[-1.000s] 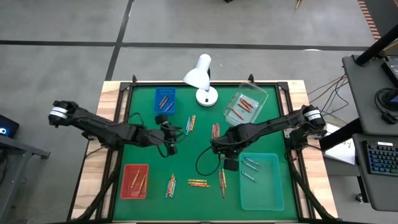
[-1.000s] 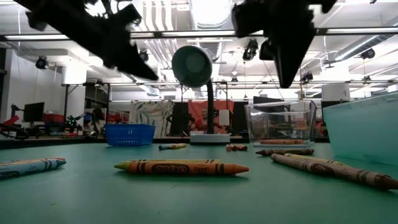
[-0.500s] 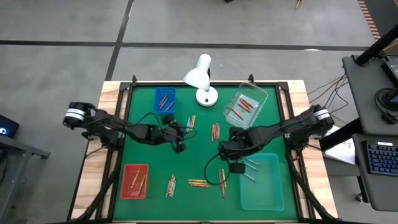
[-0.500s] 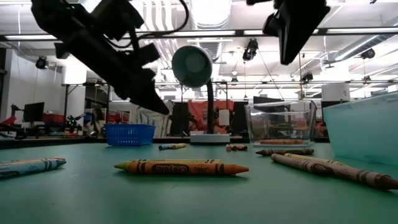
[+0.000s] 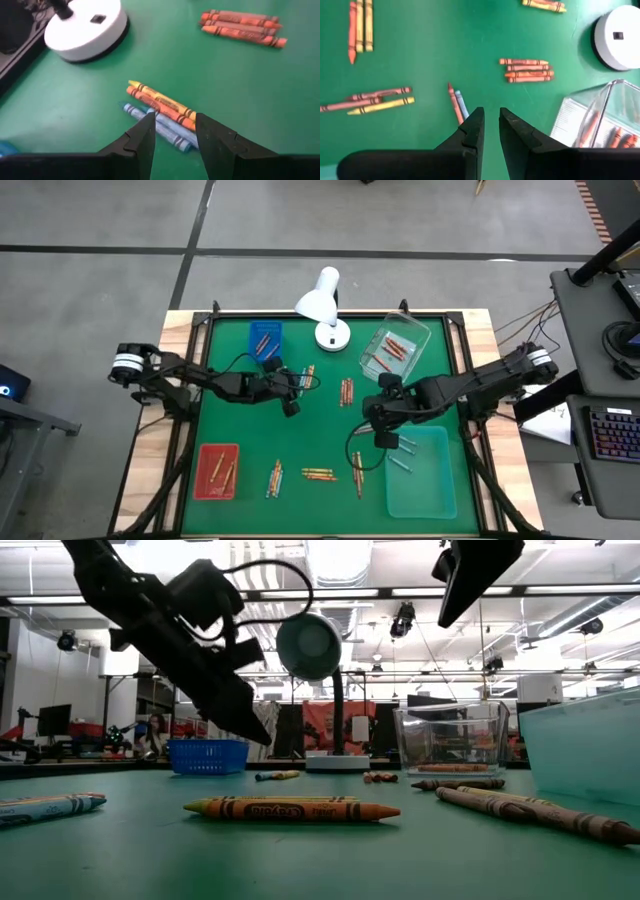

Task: Sort crayons
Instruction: Put the blue crayon into the green bin

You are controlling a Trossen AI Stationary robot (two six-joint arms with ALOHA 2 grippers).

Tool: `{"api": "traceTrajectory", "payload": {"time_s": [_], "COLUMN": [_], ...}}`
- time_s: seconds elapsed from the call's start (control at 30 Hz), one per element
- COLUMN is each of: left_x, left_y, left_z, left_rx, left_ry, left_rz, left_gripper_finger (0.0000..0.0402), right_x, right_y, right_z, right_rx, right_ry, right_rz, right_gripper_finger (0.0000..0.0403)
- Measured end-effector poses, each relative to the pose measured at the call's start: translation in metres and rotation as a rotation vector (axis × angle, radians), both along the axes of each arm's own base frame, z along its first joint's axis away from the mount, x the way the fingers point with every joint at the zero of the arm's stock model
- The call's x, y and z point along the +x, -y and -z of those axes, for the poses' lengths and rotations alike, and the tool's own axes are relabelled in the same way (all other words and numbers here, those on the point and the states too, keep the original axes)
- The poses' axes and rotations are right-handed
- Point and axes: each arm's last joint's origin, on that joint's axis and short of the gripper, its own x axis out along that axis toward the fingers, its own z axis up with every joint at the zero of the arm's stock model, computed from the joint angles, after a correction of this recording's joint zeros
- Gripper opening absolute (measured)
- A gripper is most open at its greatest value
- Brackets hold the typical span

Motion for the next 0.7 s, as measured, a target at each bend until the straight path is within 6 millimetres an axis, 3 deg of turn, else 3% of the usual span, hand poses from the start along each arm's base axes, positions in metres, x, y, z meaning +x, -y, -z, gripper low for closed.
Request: {"api": "traceTrajectory", "payload": {"time_s": [0.4,0.7], "left_x": [0.006,0.007], "left_y": [-0.008,-0.008], "left_z": [0.028,0.033], "left_rx": [0.023,0.018], "left_ry": [-0.038,-0.046], "left_rz": [-0.107,-0.112], "left_gripper_finger": [0.0127,0.0127], "right_x": [0.002,0.004], "right_y": [-0.001,-0.001], "right_z": [0.002,0.002], "right_rx": [0.023,0.02], "right_ry": [0.028,0.044], "right_rz": [0.032,0.035], "right_gripper_finger": [0.0047,0.0047]}}
